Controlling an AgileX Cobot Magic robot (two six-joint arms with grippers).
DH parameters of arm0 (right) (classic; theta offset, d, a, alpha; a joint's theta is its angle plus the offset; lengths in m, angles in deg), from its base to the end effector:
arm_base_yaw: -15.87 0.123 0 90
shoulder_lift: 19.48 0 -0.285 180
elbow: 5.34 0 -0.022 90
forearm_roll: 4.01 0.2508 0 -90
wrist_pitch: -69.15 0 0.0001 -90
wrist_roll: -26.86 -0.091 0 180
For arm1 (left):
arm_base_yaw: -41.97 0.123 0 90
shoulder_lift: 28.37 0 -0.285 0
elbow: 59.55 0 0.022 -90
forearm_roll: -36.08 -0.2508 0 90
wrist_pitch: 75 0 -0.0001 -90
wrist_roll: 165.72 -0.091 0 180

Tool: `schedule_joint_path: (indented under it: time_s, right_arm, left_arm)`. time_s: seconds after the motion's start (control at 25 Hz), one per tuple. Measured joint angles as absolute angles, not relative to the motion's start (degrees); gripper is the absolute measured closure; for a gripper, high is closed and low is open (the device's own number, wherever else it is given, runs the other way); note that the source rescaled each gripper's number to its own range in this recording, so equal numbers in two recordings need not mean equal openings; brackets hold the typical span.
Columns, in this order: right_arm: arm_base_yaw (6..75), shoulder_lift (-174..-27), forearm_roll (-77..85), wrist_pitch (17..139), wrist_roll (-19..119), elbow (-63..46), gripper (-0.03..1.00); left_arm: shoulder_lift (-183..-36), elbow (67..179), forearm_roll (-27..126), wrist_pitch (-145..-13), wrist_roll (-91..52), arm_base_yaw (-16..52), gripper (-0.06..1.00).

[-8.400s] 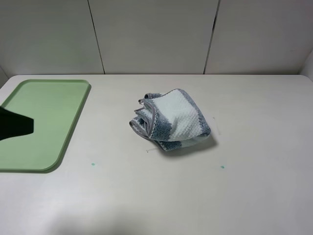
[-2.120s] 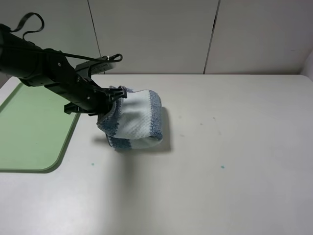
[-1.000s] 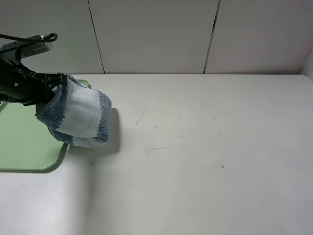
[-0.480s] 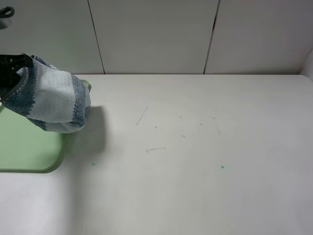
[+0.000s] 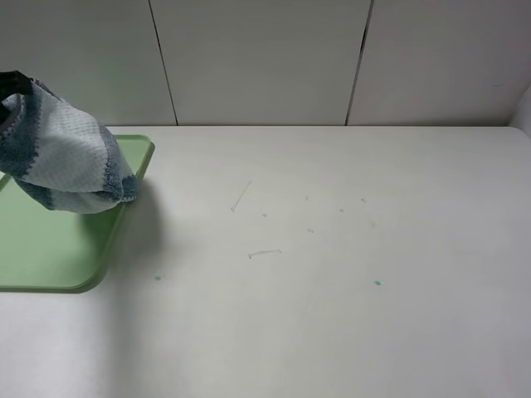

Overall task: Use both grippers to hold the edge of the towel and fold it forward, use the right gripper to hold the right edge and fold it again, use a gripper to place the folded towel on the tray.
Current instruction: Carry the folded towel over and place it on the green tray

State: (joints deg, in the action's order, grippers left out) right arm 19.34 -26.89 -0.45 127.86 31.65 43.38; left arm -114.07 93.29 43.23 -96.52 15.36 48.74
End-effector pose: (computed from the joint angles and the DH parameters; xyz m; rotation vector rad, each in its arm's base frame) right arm -0.0045 0.0046 0.2796 -0.1459 1.9980 0.0591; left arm 0.2819 0.0293 0.2666 -0.2733 2.3265 -0.0618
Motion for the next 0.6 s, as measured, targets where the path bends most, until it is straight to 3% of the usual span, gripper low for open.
schedule_joint_path:
  time_s: [0.6]
  right_arm:
    - [19.34, -26.89, -0.45, 127.86, 31.65, 43.38, -0.03]
  left_arm:
    - [-114.12, 99.86, 41.05, -102.3, 15.13, 50.94, 0.89]
